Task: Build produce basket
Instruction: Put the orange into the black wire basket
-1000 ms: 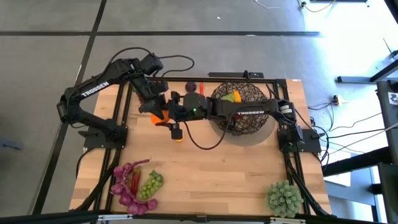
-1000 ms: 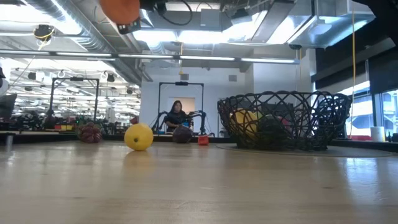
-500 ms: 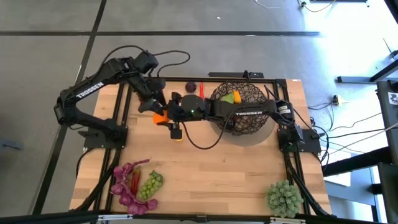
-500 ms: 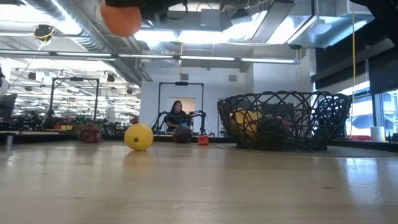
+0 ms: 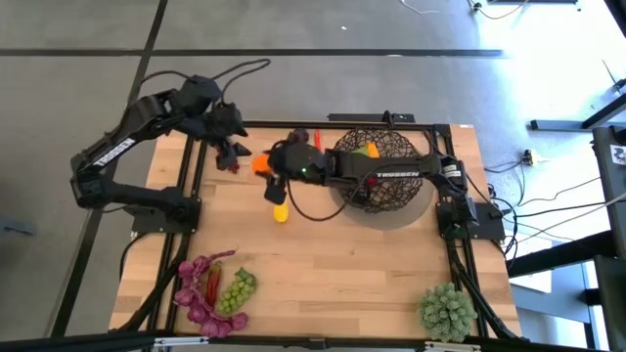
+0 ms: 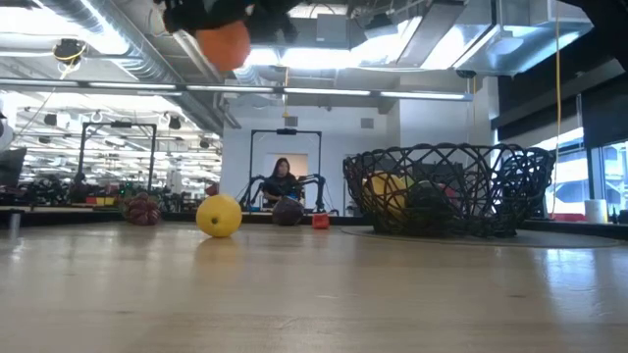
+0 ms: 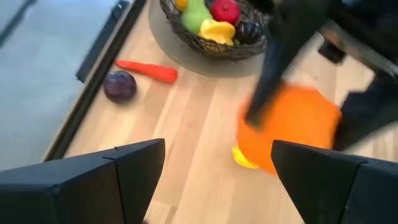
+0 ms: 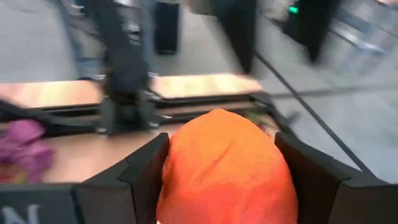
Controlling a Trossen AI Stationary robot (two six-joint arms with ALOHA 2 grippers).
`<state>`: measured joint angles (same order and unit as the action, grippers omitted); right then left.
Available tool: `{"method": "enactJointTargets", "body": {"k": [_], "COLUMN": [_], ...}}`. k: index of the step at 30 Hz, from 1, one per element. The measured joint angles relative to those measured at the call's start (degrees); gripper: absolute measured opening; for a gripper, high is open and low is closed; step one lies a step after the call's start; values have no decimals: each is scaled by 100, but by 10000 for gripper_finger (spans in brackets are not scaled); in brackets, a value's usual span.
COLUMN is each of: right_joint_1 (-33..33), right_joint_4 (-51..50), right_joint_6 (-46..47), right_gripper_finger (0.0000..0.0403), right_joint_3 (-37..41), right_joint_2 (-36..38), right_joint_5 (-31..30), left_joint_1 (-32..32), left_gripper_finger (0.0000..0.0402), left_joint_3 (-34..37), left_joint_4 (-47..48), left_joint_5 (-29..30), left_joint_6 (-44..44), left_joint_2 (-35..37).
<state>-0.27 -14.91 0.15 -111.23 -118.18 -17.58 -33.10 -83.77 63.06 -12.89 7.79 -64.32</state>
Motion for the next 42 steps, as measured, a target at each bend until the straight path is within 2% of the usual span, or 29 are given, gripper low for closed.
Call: {"method": "enactJointTargets", "body": {"k": [4,8,16,22,23,28,32,42], "right_joint_1": [4,4,-16,-127,-156,-366,-634,-970], "right_joint_4": [-1015,-2205,-5197,-7496,-7584,-7500,-7500,-7498], "right_joint_6": [451,1077,3226,5191,5390,5246,5083,5220], "right_gripper_finger": [249,249,249,249,249,249,249,246], "right_joint_3": [-454,-1126,-2250,-2333,-2297,-1908,-1158,1355], "right_joint_2": [37,75,86,158,171,339,523,1281], "right_joint_5": [-967,-1663,-2811,-2731,-2686,-2259,-1859,-784], "left_joint_1": [2,2,224,510,549,675,775,831], "left_gripper_finger": [282,282,282,282,282,283,283,283], "left_joint_3": [2,2,2,10,11,11,11,17], "left_joint_4": [-7,12,69,7,4,-212,-276,-399], "left_joint_5": [133,206,211,179,170,141,143,154], "left_joint_6": [-144,-151,27,203,202,200,181,160], "left_joint_2": [293,456,478,425,426,429,429,279]}}
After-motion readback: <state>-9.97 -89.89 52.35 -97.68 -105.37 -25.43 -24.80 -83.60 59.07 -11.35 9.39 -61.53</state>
